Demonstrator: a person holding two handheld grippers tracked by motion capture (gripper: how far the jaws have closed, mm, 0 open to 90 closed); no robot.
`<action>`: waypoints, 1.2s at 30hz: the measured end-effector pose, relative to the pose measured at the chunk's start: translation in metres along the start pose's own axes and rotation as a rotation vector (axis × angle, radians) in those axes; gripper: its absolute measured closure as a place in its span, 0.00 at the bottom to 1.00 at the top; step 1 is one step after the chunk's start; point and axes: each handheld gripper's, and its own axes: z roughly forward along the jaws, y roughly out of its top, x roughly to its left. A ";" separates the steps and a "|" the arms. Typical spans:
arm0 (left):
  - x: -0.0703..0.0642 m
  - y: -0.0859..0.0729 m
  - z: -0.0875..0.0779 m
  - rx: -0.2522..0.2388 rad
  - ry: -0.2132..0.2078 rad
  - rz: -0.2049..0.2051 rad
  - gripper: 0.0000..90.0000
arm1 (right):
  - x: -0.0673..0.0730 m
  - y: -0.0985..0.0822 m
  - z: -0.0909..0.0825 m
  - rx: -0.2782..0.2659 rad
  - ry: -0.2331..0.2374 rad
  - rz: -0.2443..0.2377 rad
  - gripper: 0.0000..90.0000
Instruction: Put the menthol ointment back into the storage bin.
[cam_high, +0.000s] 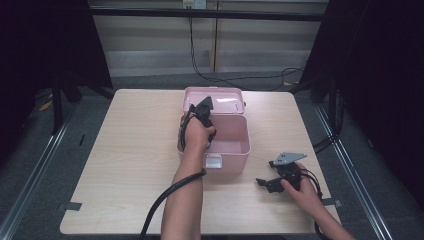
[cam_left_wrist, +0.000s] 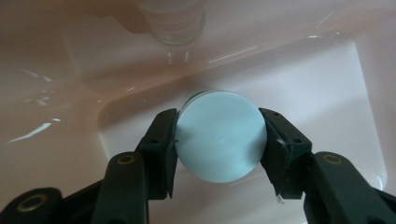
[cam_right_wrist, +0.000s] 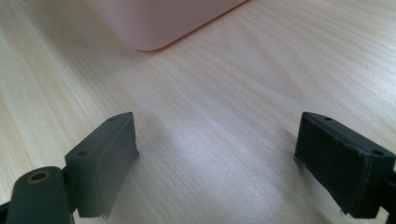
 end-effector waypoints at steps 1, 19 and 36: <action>0.000 0.000 0.000 0.000 0.000 0.000 0.56 | 0.000 0.000 0.000 0.000 0.000 0.000 0.13; -0.001 -0.001 0.005 -0.022 0.014 0.014 0.53 | 0.000 0.000 0.000 0.000 0.000 0.000 0.13; -0.001 -0.002 0.005 -0.017 0.009 0.016 0.48 | 0.000 0.000 0.000 0.000 0.000 0.000 0.13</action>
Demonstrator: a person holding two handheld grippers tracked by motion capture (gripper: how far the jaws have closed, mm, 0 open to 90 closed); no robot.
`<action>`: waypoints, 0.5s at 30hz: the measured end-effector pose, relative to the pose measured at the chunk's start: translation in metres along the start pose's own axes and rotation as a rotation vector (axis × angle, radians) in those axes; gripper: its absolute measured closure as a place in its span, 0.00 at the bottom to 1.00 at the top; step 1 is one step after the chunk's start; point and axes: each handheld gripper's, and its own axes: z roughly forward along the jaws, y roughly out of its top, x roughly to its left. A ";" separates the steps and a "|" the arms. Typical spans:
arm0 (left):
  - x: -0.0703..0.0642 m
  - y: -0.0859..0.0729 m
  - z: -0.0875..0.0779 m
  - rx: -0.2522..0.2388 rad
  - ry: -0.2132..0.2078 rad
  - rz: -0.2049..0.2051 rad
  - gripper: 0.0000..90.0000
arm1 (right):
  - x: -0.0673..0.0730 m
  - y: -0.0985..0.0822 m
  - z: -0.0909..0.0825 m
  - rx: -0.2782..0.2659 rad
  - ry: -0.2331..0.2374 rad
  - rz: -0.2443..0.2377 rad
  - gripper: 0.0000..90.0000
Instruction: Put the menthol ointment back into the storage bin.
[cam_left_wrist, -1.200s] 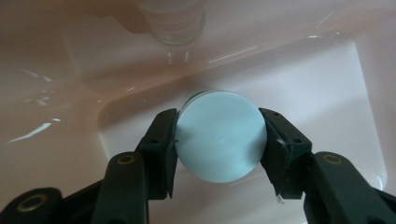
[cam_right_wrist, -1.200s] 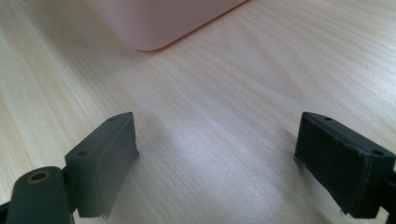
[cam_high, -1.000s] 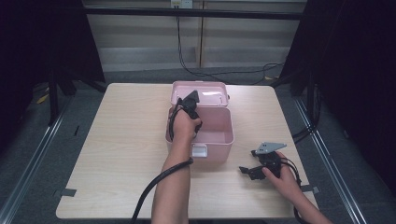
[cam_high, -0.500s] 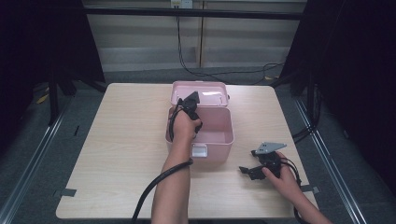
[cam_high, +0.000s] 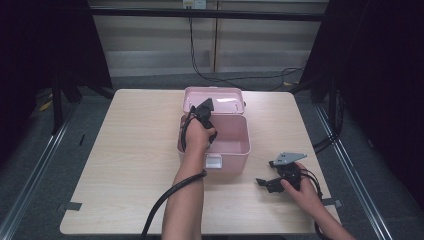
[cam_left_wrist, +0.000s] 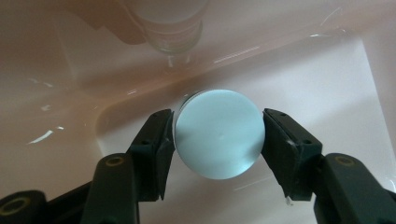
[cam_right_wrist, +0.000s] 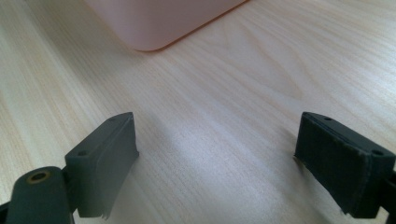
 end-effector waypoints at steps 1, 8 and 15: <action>0.000 0.000 -0.001 0.007 -0.002 -0.006 0.48 | 0.000 0.000 0.000 0.000 0.000 0.000 0.13; -0.001 0.000 -0.007 0.018 -0.012 0.002 0.45 | 0.000 0.000 0.000 0.000 0.000 0.000 0.13; -0.002 0.002 -0.013 0.014 -0.011 0.024 0.40 | 0.000 0.000 0.000 0.000 0.000 0.000 0.13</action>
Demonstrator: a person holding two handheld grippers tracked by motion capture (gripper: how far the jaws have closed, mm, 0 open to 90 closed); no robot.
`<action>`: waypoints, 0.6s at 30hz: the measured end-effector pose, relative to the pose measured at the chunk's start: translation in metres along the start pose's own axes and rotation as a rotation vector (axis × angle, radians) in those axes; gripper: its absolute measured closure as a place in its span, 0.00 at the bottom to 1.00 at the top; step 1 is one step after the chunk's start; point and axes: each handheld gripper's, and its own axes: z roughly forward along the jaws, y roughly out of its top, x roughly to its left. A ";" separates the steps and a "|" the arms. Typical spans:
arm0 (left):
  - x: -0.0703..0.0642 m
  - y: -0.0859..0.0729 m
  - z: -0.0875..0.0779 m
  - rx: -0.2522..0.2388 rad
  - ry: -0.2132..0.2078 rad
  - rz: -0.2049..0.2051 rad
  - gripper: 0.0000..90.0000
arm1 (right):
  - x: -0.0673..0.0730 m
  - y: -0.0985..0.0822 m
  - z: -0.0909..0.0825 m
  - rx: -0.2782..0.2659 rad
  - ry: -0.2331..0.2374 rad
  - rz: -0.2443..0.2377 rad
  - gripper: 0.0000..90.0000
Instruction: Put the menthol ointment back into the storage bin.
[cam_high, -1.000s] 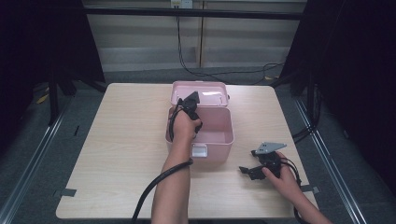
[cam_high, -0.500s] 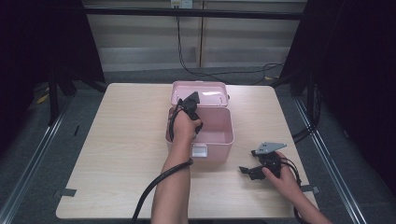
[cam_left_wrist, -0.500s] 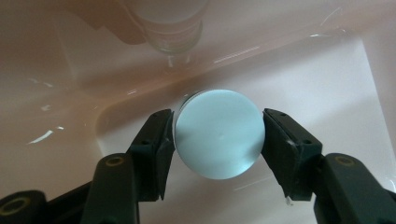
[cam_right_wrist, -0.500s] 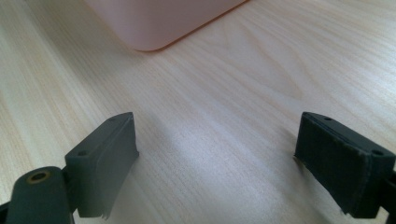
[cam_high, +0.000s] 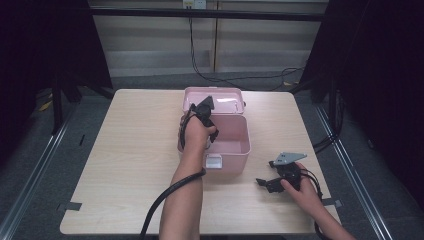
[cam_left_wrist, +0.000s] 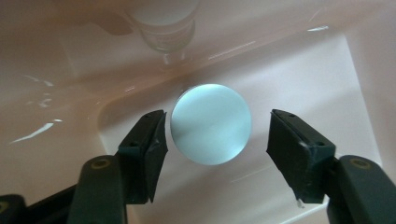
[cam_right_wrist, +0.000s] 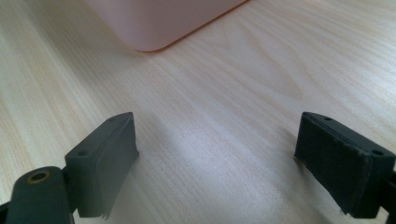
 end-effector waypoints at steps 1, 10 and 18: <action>-0.001 0.000 -0.001 0.000 -0.002 -0.011 0.40 | 0.000 0.000 0.000 0.000 0.000 0.000 0.13; -0.006 0.003 -0.009 0.018 -0.003 0.007 0.34 | 0.000 0.000 0.000 0.000 0.000 0.000 0.13; -0.003 0.001 -0.016 0.030 -0.019 0.009 0.28 | 0.000 0.000 0.000 0.000 0.000 0.000 0.13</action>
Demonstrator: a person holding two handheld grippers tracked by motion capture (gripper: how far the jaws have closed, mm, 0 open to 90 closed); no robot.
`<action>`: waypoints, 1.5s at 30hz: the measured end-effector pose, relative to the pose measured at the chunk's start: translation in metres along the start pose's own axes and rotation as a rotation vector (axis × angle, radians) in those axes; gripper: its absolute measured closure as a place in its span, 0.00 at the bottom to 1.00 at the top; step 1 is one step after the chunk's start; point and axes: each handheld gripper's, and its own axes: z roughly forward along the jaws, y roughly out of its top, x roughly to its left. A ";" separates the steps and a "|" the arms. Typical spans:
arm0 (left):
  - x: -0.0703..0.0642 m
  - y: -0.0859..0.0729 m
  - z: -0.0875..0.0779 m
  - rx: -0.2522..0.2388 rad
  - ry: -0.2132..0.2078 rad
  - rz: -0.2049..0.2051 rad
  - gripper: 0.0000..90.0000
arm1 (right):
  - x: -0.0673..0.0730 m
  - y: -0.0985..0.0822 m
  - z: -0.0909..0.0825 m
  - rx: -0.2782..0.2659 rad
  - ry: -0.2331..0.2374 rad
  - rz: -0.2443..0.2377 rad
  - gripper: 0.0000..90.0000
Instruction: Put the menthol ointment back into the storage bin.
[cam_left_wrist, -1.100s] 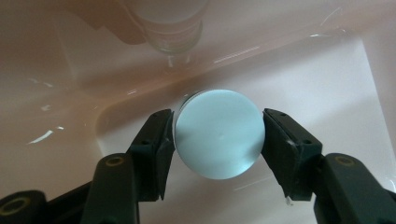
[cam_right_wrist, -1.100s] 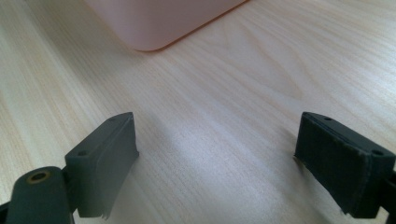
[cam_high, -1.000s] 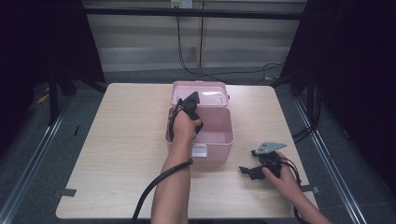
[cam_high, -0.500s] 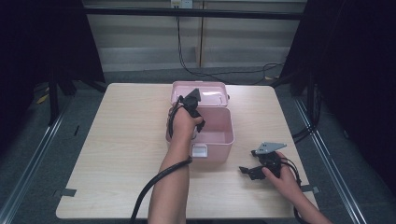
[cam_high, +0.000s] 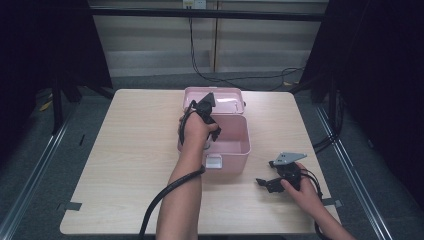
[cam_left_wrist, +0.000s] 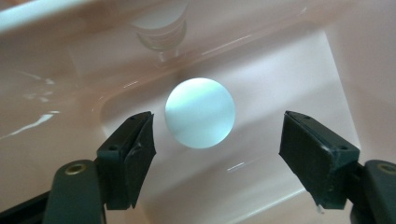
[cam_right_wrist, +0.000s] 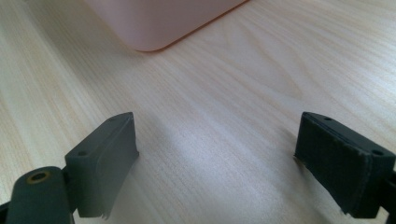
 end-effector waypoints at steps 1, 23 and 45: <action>0.000 0.000 -0.002 0.003 -0.005 0.005 0.28 | 0.000 0.000 0.000 0.000 0.000 0.000 0.13; -0.002 -0.009 -0.048 0.017 -0.039 0.050 0.28 | 0.000 0.000 0.000 0.002 0.001 -0.002 0.13; 0.021 -0.028 -0.090 -0.020 -0.044 0.017 0.29 | 0.000 0.000 0.000 0.003 0.001 0.001 0.13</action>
